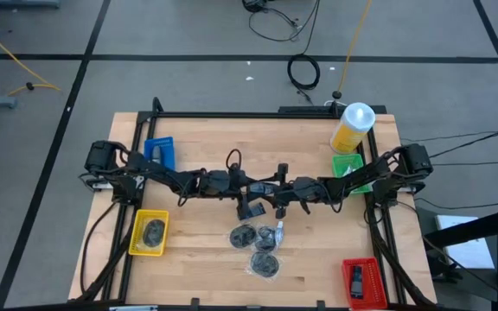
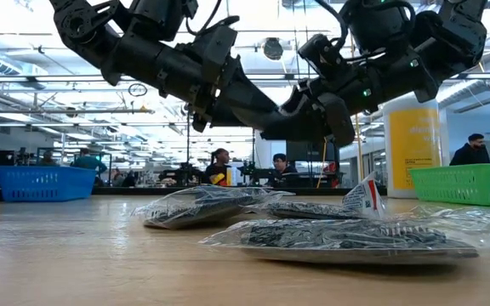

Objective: Pick & Place Travel size toiletries
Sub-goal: Put the gray deodorant into the blue bin

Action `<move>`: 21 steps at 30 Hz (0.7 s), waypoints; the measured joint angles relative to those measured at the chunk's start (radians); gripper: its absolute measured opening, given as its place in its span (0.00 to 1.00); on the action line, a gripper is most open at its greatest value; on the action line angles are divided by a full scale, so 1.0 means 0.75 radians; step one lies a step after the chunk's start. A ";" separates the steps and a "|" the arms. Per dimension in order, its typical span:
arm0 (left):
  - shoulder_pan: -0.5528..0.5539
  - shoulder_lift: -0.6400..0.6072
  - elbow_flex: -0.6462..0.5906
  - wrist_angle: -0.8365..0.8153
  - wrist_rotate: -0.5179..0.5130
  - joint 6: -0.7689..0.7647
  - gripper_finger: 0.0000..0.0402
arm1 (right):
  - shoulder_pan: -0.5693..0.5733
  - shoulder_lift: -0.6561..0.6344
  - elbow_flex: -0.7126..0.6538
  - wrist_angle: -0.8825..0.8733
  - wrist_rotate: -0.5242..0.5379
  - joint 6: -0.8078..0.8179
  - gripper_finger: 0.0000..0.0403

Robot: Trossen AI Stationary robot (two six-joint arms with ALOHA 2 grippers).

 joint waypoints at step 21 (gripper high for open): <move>-0.142 -0.624 0.002 -1.444 -0.562 -0.614 0.51 | 0.000 -0.189 -0.001 -0.318 0.214 0.116 0.84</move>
